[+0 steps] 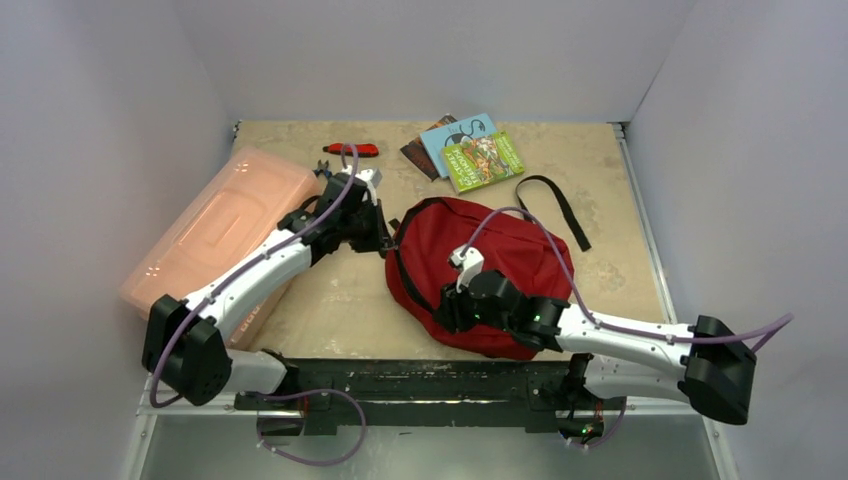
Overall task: Pack the student bag
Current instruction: Unzip the student bag at the center of the board.
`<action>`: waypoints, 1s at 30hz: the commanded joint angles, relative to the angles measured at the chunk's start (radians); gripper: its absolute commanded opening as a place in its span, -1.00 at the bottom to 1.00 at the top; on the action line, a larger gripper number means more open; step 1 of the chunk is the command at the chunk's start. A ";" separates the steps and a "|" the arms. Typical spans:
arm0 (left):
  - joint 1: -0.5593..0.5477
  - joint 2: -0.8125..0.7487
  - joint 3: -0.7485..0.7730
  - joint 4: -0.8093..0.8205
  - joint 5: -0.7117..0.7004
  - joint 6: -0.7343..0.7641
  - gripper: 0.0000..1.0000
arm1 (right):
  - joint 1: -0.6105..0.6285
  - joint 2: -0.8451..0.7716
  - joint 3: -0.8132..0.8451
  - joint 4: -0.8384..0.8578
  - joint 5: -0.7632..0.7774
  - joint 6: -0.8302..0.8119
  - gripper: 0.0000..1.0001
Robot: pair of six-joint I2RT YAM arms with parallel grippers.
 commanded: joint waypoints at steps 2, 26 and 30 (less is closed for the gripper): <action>0.011 -0.188 -0.143 0.108 0.130 -0.076 -1.00 | 0.007 0.102 0.173 0.021 0.077 -0.071 0.05; 0.013 -0.212 -0.114 0.028 -0.050 -0.045 -1.00 | 0.037 0.307 0.232 0.189 -0.056 -0.193 -1.00; 0.023 -0.041 0.037 0.008 -0.198 -0.030 -1.00 | 0.061 0.223 0.108 0.231 -0.242 -0.174 -1.00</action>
